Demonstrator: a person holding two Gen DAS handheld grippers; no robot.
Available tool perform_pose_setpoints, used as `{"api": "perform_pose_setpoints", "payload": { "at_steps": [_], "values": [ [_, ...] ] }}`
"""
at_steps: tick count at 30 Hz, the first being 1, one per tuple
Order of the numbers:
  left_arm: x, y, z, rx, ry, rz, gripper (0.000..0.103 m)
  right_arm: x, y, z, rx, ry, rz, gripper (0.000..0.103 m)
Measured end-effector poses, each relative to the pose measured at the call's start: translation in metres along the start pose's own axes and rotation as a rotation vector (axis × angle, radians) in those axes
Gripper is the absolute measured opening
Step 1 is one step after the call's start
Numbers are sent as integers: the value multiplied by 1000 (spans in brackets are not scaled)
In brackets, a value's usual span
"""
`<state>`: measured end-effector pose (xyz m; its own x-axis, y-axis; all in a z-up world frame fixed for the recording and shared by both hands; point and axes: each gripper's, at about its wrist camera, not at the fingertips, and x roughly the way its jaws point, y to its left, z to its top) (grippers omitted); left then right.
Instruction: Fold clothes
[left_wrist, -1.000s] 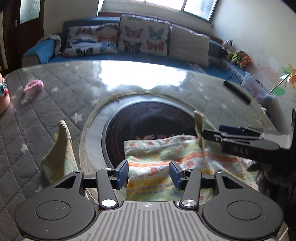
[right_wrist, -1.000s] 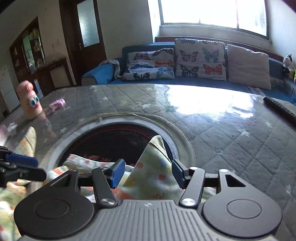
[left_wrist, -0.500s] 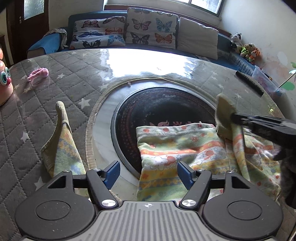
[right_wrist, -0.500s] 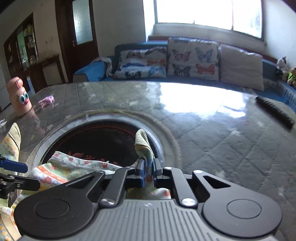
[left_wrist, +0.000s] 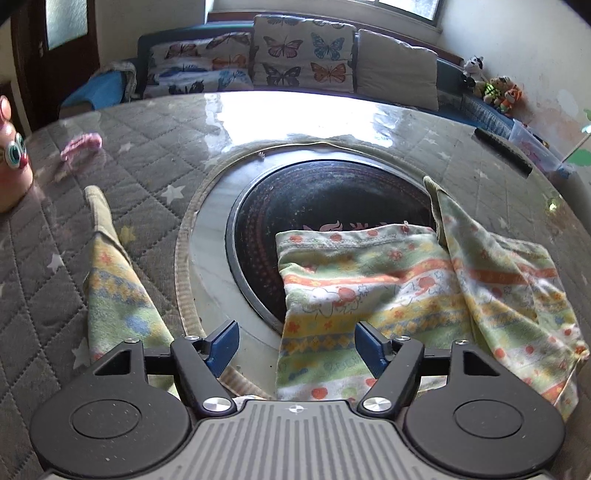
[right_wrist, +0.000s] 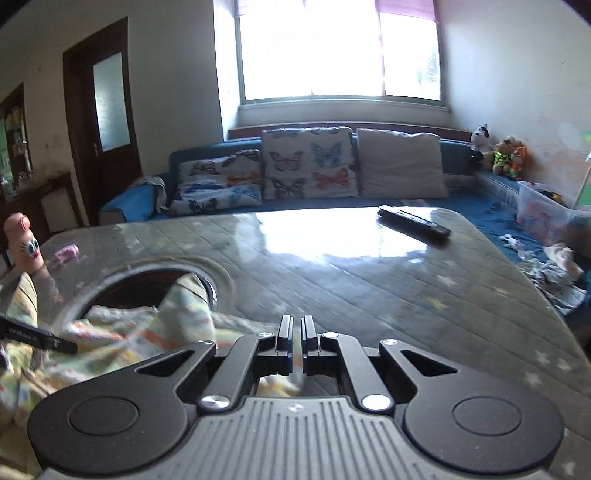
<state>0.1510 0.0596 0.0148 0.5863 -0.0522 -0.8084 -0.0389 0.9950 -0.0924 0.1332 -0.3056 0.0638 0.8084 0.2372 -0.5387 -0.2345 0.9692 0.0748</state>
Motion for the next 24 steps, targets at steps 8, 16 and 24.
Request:
{"api": "perform_pose_setpoints", "payload": {
  "at_steps": [8, 16, 24],
  "values": [
    [-1, -5, -7, 28, -15, 23, 76, 42, 39, -2, -6, 50, 131, 44],
    [-5, -10, -25, 76, -47, 17, 94, 109, 93, 15, -70, 111, 169, 59],
    [-18, -2, -44, 54, -84, 3, 99, 168, 126, 31, -104, 174, 137, 60]
  ]
}}
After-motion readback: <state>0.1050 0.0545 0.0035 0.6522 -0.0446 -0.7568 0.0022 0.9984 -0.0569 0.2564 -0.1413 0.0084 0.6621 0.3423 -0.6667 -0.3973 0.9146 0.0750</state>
